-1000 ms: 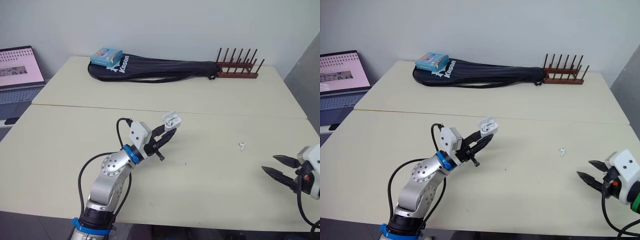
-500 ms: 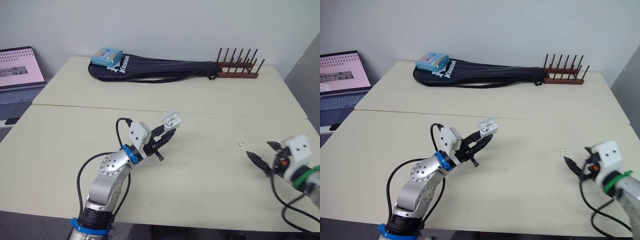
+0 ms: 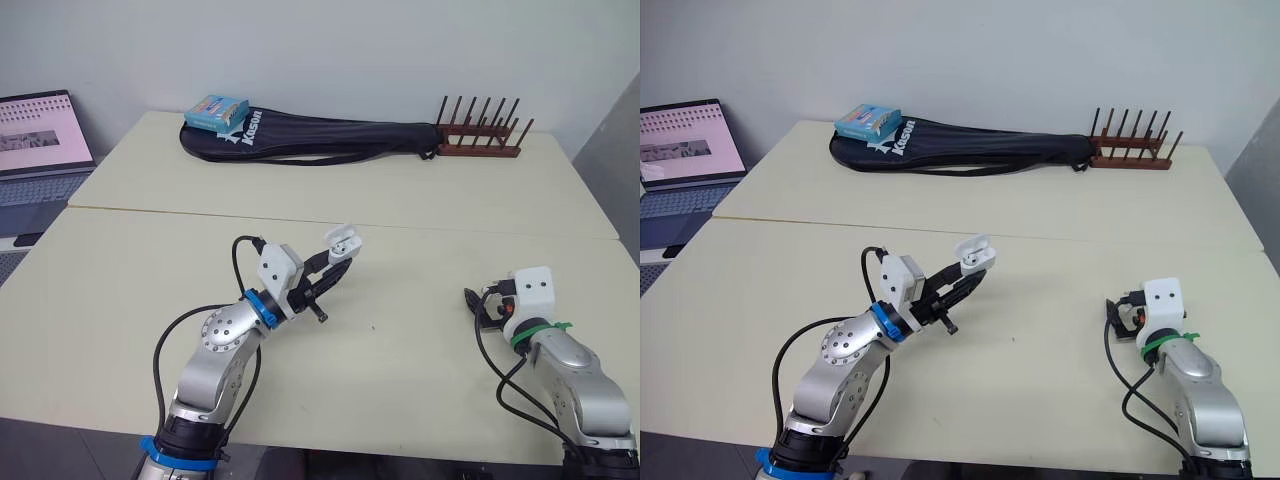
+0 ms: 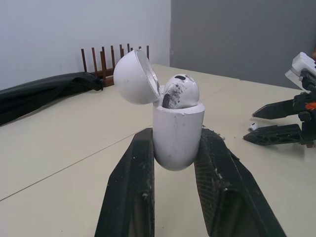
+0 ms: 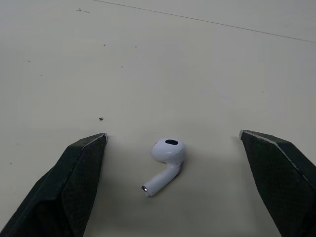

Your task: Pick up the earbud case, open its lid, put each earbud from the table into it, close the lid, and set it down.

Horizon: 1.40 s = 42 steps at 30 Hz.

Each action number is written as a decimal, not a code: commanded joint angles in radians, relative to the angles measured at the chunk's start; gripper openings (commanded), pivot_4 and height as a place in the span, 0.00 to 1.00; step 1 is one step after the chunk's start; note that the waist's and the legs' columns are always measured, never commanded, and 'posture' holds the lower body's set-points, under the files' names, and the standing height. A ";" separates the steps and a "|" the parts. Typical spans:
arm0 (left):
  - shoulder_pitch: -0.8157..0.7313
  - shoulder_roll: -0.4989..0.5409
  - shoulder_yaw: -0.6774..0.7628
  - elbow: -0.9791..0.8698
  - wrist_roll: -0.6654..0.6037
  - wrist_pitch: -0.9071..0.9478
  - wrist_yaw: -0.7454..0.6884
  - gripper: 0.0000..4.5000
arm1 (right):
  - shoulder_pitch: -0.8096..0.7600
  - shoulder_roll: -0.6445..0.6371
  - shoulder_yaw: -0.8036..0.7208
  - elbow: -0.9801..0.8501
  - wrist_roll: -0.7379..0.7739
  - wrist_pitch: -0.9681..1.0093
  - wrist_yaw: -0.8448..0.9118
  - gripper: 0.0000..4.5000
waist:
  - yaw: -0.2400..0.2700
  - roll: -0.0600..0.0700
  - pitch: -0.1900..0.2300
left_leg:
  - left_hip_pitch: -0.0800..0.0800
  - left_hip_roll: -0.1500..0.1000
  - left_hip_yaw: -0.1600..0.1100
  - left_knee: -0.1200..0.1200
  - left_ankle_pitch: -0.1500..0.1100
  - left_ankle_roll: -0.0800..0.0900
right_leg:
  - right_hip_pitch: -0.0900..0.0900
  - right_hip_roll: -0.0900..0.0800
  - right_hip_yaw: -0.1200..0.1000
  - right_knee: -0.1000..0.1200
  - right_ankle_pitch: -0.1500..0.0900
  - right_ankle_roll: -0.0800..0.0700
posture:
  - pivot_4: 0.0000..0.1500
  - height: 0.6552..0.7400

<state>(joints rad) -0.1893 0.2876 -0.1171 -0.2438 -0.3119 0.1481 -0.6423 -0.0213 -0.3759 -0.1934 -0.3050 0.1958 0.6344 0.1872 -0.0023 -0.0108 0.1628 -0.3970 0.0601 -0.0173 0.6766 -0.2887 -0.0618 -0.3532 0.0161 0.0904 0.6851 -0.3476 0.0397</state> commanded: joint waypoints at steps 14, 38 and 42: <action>0.012 0.003 0.006 -0.066 -0.002 0.001 0.017 0.16 | -0.039 -0.071 -0.028 -0.043 0.093 0.147 0.114 0.09 | 0.001 0.000 -0.001 | 0.000 0.000 0.000 0.000 -0.002 0.003 | 0.000 0.000 0.000 0.001 0.000 0.000 | 1.00 0.90; 0.097 -0.004 -0.024 -0.179 0.010 0.026 0.077 0.16 | -0.053 -0.837 0.280 0.395 -0.082 -1.046 1.369 0.09 | -0.003 0.001 0.001 | 0.007 0.000 0.002 0.001 -0.002 0.004 | 0.007 -0.001 0.000 -0.003 0.000 0.000 | 1.00 0.90; 0.095 -0.001 -0.022 -0.181 0.009 0.032 0.078 0.16 | -0.092 -0.818 0.321 0.454 -0.121 -1.105 1.353 0.09 | -0.003 0.001 0.002 | 0.012 0.000 0.002 0.001 -0.002 0.004 | 0.012 -0.001 0.002 -0.004 0.000 0.000 | 1.00 0.90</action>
<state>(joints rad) -0.0899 0.2863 -0.1458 -0.3816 -0.2991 0.1871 -0.5694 -0.0943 -1.1974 0.1184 0.1335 0.0927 -0.4351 1.5247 -0.0051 -0.0099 0.1643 -0.3836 0.0603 -0.0154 0.6772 -0.2907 -0.0582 -0.3398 0.0150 0.0927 0.6815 -0.3476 0.0394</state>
